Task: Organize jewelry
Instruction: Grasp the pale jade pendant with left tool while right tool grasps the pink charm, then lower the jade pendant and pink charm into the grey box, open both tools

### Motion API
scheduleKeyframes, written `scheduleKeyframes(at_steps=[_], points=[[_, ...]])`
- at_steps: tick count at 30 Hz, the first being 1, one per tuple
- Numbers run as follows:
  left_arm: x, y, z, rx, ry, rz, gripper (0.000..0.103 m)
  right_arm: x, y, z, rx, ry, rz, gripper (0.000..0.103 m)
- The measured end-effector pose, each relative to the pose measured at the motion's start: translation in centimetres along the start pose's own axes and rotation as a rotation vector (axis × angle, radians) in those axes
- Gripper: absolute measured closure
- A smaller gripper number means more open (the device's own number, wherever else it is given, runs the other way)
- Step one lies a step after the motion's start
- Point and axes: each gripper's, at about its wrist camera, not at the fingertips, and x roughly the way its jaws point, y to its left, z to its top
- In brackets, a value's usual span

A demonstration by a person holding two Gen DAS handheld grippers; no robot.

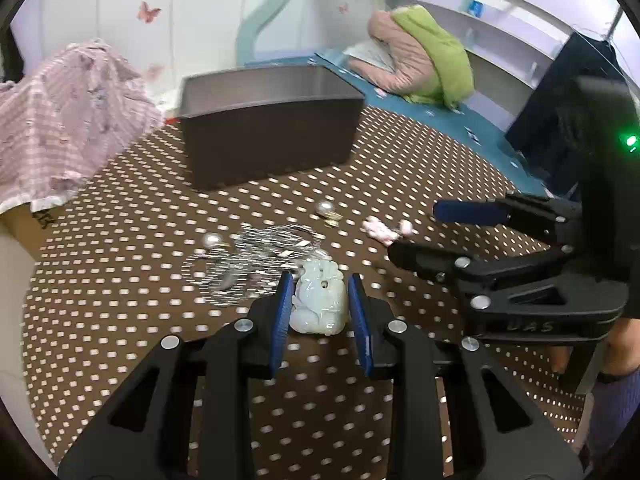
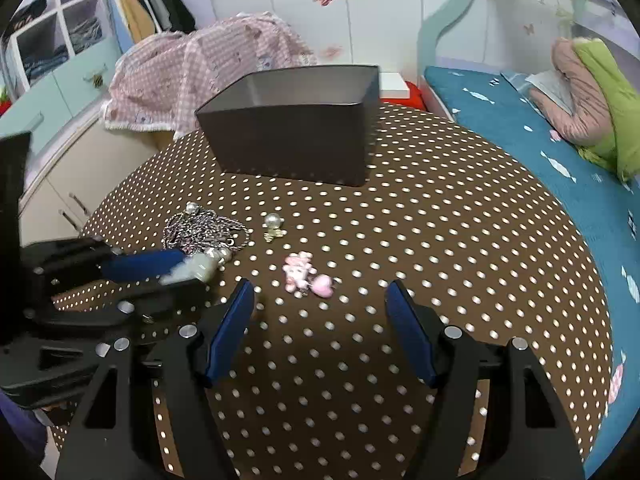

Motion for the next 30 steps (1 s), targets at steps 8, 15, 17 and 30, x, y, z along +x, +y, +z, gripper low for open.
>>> scheduleKeyframes(at_steps=[8, 15, 17, 30], points=[[-1.4, 2.1, 0.0, -0.039, -0.018, 0.007, 0.075, 1.3, 1.8, 0.4, -0.079, 0.002, -0.06, 0.067], [-1.8, 2.1, 0.5, -0.044, -0.029, -0.003, 0.075, 1.5, 1.7, 0.3, -0.105, 0.0, -0.08, 0.077], [-2.1, 2.3, 0.7, -0.049, -0.037, -0.012, 0.075, 1.4, 1.6, 0.3, -0.099, 0.001, -0.075, 0.085], [-5.3, 3.3, 5.2, -0.057, -0.118, -0.07, 0.075, -2.7, 2.6, 3.8, -0.11, -0.11, -0.046, 0.085]])
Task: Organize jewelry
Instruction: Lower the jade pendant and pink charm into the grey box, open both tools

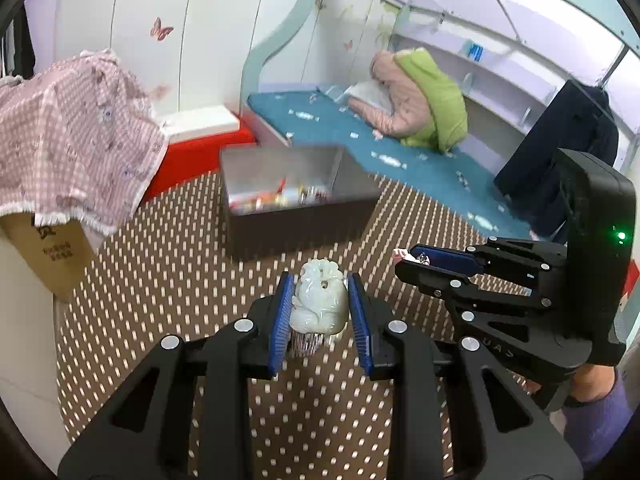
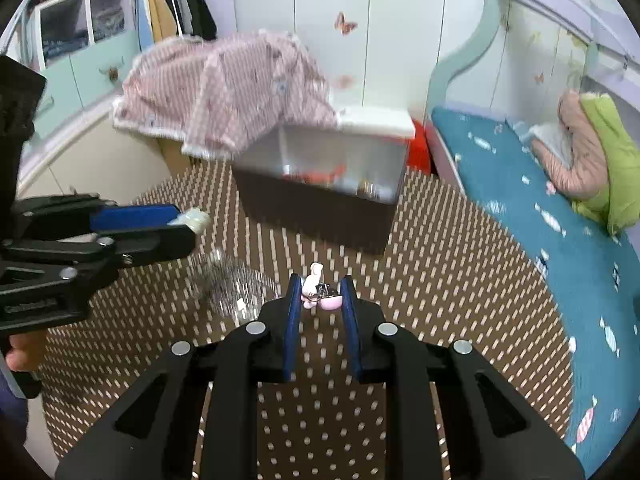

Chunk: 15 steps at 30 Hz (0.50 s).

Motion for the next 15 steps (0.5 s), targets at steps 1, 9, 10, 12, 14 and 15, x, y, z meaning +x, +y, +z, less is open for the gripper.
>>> scheduleKeyframes(at_steps=[1, 9, 10, 12, 14, 15], points=[[-0.2, 0.0, 1.0, 0.001, -0.015, -0.006, 0.075, -0.4, -0.2, 0.9, 0.003, -0.018, 0.004, 0.085], [1.4, 0.6, 7.1, -0.022, -0.038, -0.003, 0.075, 0.3, -1.5, 5.6, 0.058, -0.069, 0.052, 0.084], [2.3, 0.9, 7.8, -0.025, -0.025, 0.0, 0.075, 0.8, -1.7, 6.1, 0.071, -0.066, 0.064, 0.084], [3.8, 1.4, 8.7, -0.037, 0.003, 0.007, 0.075, 1.7, -2.0, 6.5, 0.082, -0.053, 0.067, 0.084], [5.4, 2.0, 9.2, -0.043, 0.033, 0.024, 0.075, 2.9, -2.2, 6.9, 0.088, -0.032, 0.053, 0.084], [6.2, 2.4, 9.4, -0.054, 0.049, 0.021, 0.075, 3.5, -2.4, 7.0, 0.094, -0.019, 0.056, 0.084]])
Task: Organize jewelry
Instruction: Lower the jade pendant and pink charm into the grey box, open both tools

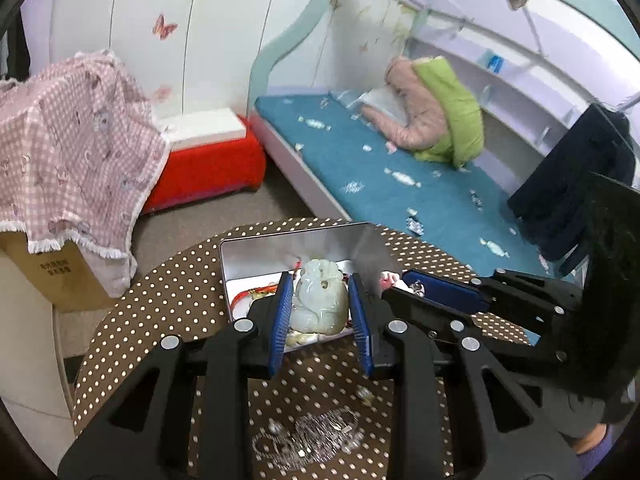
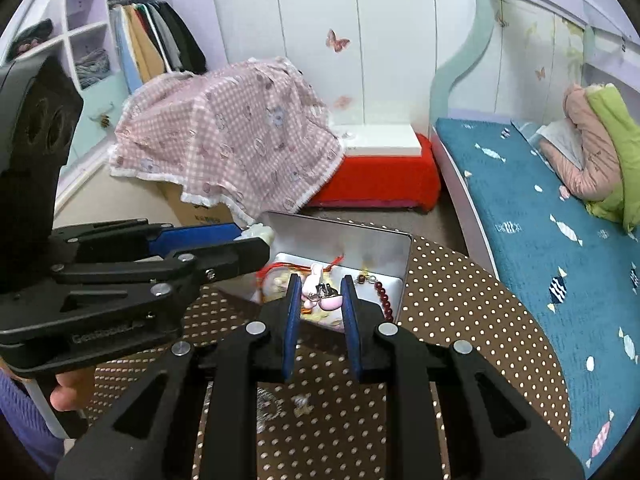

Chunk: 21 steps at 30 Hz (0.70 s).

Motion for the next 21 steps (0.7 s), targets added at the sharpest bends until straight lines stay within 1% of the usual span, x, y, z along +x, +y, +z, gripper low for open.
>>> scheduleKeyframes(at_steps=[1, 4, 7, 12, 21], points=[[0.9, 0.4, 0.2, -0.016, 0.021, -0.006, 0.075, 0.6, -0.3, 0.0, 0.011, 0.011, 0.002, 0.084], [2.4, 1.1, 0.5, -0.039, 0.047, -0.009, 0.075, 2.0, -0.8, 0.2, 0.028, 0.04, -0.001, 0.084], [3.7, 1.4, 0.1, -0.055, 0.081, -0.013, 0.075, 3.3, -0.9, 0.2, 0.026, 0.069, -0.01, 0.084], [4.9, 1.5, -0.3, -0.059, 0.097, 0.0, 0.074, 4.3, -0.7, 0.0, 0.006, 0.097, -0.015, 0.084], [6.1, 2.4, -0.5, -0.118, 0.121, -0.002, 0.075, 5.0, -0.5, 0.6, -0.023, 0.137, -0.008, 0.084]])
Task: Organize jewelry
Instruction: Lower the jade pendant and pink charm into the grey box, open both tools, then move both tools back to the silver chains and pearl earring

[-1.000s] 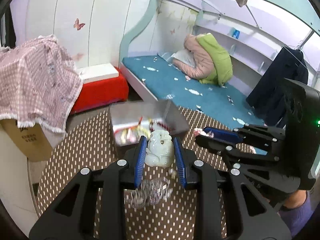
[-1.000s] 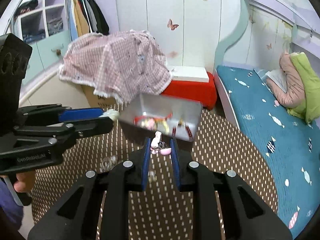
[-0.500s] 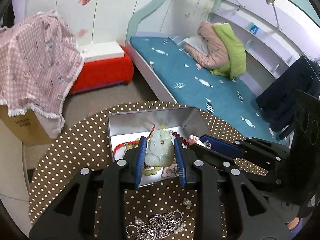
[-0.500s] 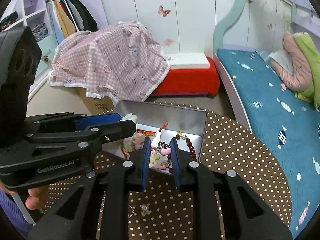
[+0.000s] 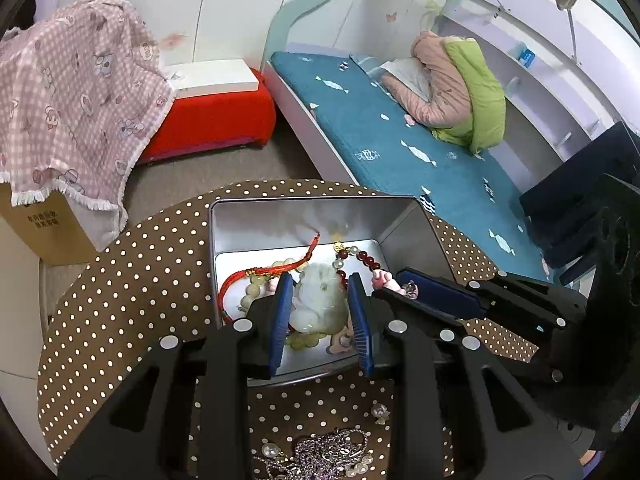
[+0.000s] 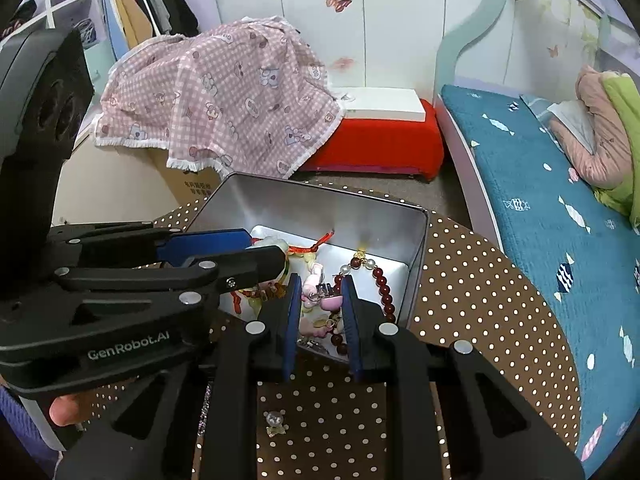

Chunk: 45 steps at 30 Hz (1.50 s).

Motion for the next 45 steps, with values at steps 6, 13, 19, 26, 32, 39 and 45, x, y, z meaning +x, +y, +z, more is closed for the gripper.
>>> scheduleKeyframes(at_steps=[6, 13, 19, 26, 32, 39, 45], points=[[0.1, 0.2, 0.0, -0.007, 0.005, 0.01, 0.075, 0.4, 0.1, 0.4, -0.013, 0.031, 0.003, 0.084], [-0.4, -0.5, 0.1, 0.008, -0.007, 0.019, 0.06, 0.4, 0.0, 0.3, -0.005, 0.031, 0.009, 0.083], [-0.9, -0.2, 0.1, 0.001, -0.012, 0.016, 0.06, 0.0, -0.1, 0.2, 0.004, 0.019, 0.01, 0.078], [-3.0, 0.0, -0.2, -0.015, -0.055, 0.002, 0.052, -2.0, -0.1, -0.1, 0.006, -0.024, -0.004, 0.068], [-7.2, -0.2, -1.2, 0.008, -0.124, 0.005, 0.038, -5.1, 0.2, -1.0, 0.004, -0.087, -0.009, 0.058], [-11.8, -0.9, -4.1, 0.075, -0.208, 0.038, 0.025, -8.7, 1.0, -3.0, -0.012, -0.146, -0.001, 0.049], [-12.5, -0.2, -7.9, 0.08, -0.222, 0.094, 0.025, -9.9, 1.2, -6.3, -0.003, -0.152, 0.0, 0.044]])
